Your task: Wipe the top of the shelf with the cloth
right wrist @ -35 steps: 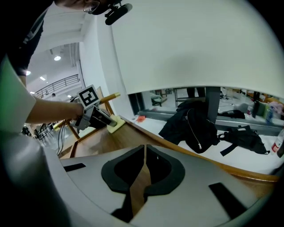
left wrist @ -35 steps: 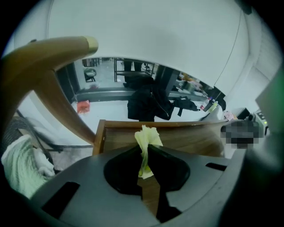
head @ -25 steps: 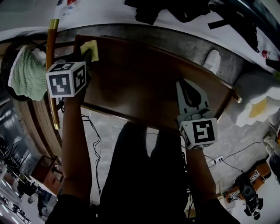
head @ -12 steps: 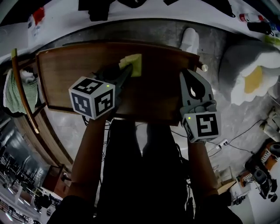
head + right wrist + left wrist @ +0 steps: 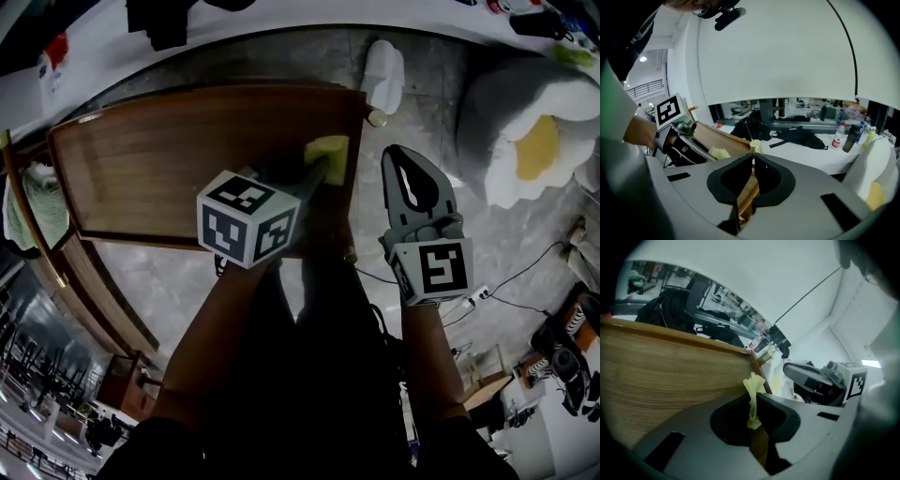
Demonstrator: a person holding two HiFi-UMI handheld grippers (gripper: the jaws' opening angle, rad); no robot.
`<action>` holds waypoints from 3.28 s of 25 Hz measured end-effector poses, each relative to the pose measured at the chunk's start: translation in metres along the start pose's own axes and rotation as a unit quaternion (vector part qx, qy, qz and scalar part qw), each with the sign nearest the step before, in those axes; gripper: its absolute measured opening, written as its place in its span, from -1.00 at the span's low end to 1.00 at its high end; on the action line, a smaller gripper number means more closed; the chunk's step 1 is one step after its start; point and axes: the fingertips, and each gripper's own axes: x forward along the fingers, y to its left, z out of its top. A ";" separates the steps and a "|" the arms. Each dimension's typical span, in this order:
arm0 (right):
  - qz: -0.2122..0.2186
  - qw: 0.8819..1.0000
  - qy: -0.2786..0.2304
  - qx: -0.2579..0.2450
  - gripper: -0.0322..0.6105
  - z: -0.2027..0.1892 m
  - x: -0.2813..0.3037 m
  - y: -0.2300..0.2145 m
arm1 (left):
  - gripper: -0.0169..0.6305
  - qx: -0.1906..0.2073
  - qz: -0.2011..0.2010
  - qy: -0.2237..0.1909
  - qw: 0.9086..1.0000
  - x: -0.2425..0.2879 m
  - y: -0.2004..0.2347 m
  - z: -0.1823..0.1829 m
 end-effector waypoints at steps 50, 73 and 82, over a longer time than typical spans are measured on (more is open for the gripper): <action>0.144 0.988 -0.013 -0.059 -0.82 0.067 0.167 0.295 | -0.83 0.004 0.210 -0.006 0.978 -0.297 0.295 -0.042; 0.097 0.994 -0.004 -0.054 -0.82 0.049 0.095 0.205 | -0.84 0.028 0.199 -0.045 0.979 -0.256 0.233 -0.024; 0.022 0.999 -0.003 -0.041 -0.82 0.018 0.013 0.086 | -0.84 0.040 0.036 0.000 0.999 -0.097 0.053 -0.036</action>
